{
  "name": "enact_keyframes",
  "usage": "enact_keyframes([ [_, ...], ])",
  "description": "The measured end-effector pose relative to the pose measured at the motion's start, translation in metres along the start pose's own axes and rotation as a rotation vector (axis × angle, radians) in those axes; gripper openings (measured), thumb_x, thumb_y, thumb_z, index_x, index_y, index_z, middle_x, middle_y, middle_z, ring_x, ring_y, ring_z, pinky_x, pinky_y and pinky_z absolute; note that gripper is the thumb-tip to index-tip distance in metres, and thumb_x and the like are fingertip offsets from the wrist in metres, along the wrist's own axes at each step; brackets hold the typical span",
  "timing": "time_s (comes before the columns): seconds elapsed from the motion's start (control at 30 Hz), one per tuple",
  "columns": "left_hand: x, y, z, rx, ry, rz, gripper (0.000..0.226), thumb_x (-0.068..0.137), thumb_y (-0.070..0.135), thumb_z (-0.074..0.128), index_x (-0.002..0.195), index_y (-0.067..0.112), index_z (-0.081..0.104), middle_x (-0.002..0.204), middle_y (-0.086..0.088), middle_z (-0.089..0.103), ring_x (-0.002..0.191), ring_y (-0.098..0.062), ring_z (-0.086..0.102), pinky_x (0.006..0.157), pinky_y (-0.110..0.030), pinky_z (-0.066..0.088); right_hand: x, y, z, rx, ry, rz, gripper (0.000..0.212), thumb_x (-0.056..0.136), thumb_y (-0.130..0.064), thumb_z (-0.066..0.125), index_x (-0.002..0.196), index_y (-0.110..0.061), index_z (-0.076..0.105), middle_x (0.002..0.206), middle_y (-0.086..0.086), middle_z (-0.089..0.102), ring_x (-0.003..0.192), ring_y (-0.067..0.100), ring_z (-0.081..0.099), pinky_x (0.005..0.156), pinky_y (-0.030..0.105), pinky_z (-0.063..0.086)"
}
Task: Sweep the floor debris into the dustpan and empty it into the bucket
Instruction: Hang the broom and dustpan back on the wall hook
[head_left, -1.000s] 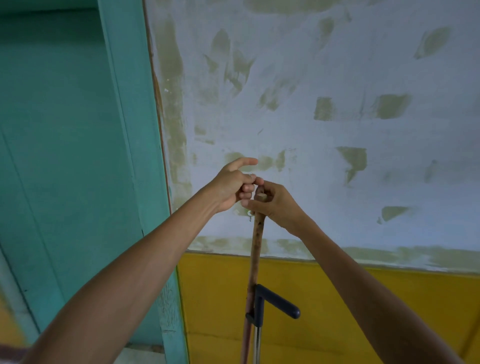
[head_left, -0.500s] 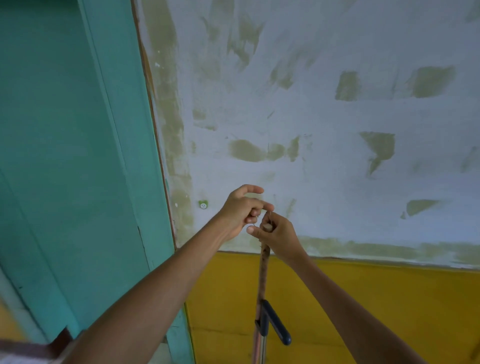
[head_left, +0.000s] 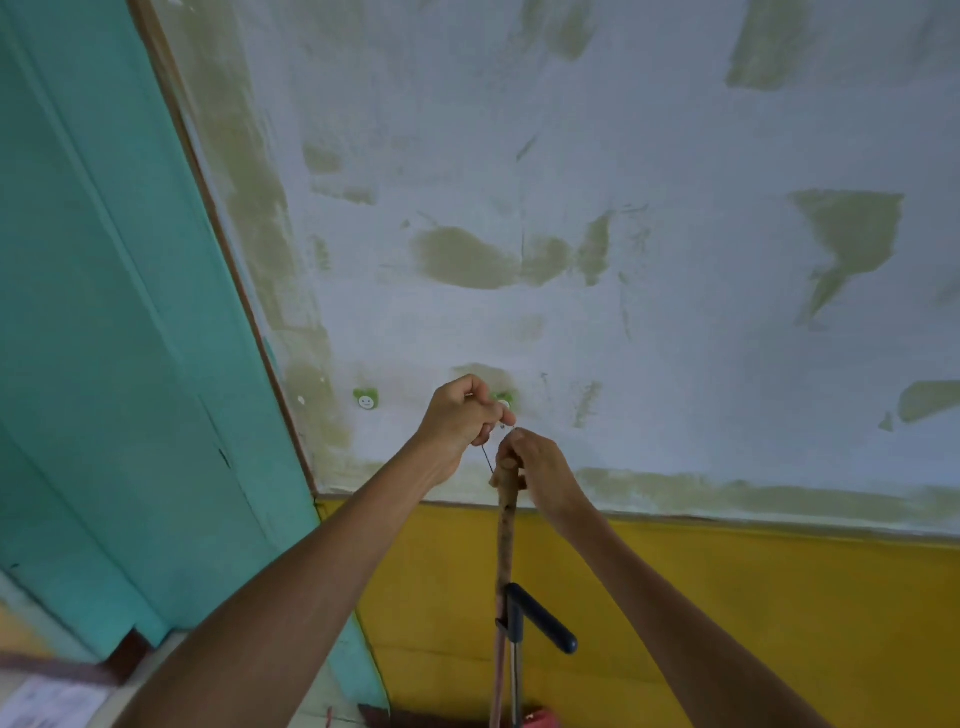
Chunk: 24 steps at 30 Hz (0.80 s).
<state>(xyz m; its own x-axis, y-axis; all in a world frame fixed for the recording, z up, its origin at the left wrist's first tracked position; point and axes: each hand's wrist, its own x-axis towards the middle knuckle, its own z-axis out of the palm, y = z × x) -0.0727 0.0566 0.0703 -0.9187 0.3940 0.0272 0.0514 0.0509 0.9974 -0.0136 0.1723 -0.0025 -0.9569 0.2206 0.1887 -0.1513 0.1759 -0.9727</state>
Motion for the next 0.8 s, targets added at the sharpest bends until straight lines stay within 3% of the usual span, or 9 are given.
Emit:
enact_keyframes([
  [0.07,0.013,-0.012,-0.001,0.037,-0.005,0.041,0.038,0.081,-0.02,0.045,0.066,0.013,0.034,0.058,-0.009,0.067,0.065,-0.024,0.042,0.045,-0.026,0.031,0.008,0.012,0.003,-0.095,0.064,-0.049,0.037,0.101,-0.009,0.033,0.068,-0.01,0.051,0.058,0.005,0.055,0.06,0.02,0.063,0.054,0.022,0.049],
  [0.13,0.024,-0.022,-0.002,0.091,-0.006,0.081,0.039,0.083,-0.019,0.044,0.065,0.013,0.034,0.069,-0.019,0.066,0.058,-0.021,0.049,0.047,-0.025,0.035,0.016,0.021,0.009,-0.143,0.142,-0.082,0.036,0.103,-0.011,0.033,0.071,-0.008,0.051,0.058,0.005,0.054,0.06,0.023,0.062,0.051,0.019,0.046],
  [0.23,0.035,-0.036,-0.001,0.188,0.03,0.14,0.038,0.084,-0.017,0.046,0.064,0.013,0.036,0.074,-0.021,0.057,0.058,-0.008,0.065,0.052,-0.02,0.04,0.024,0.033,0.015,-0.153,0.253,-0.057,0.035,0.103,-0.013,0.034,0.072,-0.008,0.049,0.06,0.008,0.051,0.054,0.02,0.049,0.047,0.025,0.039],
  [0.33,0.046,-0.045,-0.001,0.286,0.104,0.249,0.041,0.084,-0.017,0.049,0.061,0.015,0.036,0.067,-0.015,0.053,0.073,-0.023,0.07,0.057,-0.022,0.047,0.036,0.04,0.019,-0.197,0.33,-0.048,0.035,0.102,-0.014,0.037,0.07,-0.006,0.049,0.06,0.012,0.052,0.051,0.018,0.044,0.045,0.031,0.036],
  [0.43,0.055,-0.048,0.0,0.39,0.097,0.409,0.046,0.077,-0.021,0.051,0.058,0.017,0.033,0.063,-0.01,0.044,0.073,-0.034,0.067,0.061,-0.031,0.054,0.048,0.041,0.022,-0.314,0.414,-0.054,0.038,0.099,-0.01,0.04,0.061,-0.012,0.045,0.053,0.007,0.051,0.046,0.015,0.04,0.043,0.032,0.032],
  [0.5,0.054,-0.052,0.001,0.461,0.137,0.433,0.044,0.074,-0.018,0.056,0.058,0.018,0.036,0.058,-0.002,0.043,0.059,-0.027,0.059,0.06,-0.036,0.054,0.053,0.043,0.024,-0.392,0.426,-0.038,0.041,0.095,-0.006,0.041,0.055,-0.017,0.039,0.048,-0.001,0.043,0.043,0.012,0.033,0.043,0.029,0.026],
  [0.6,0.052,-0.068,0.001,0.535,0.212,0.362,0.045,0.074,-0.011,0.062,0.057,0.021,0.035,0.053,0.009,0.041,0.048,-0.004,0.038,0.05,-0.024,0.042,0.052,0.054,0.03,-0.409,0.408,0.038,0.04,0.09,-0.002,0.042,0.052,-0.014,0.036,0.046,0.003,0.04,0.043,0.016,0.028,0.046,0.029,0.02],
  [0.73,0.053,-0.086,0.01,0.553,0.215,0.354,0.044,0.079,-0.008,0.06,0.06,0.018,0.031,0.052,0.006,0.035,0.045,-0.003,0.03,0.043,-0.015,0.028,0.047,0.069,0.035,-0.412,0.387,0.053,0.039,0.094,-0.006,0.045,0.055,-0.01,0.043,0.049,0.016,0.052,0.044,0.021,0.037,0.046,0.031,0.023],
  [0.8,0.054,-0.09,0.013,0.533,0.241,0.357,0.047,0.081,-0.007,0.061,0.059,0.02,0.03,0.05,0.007,0.034,0.042,-0.002,0.033,0.042,-0.012,0.032,0.048,0.072,0.035,-0.405,0.384,0.045,0.034,0.094,-0.006,0.044,0.06,-0.003,0.05,0.055,0.019,0.059,0.046,0.026,0.045,0.045,0.033,0.028],
])
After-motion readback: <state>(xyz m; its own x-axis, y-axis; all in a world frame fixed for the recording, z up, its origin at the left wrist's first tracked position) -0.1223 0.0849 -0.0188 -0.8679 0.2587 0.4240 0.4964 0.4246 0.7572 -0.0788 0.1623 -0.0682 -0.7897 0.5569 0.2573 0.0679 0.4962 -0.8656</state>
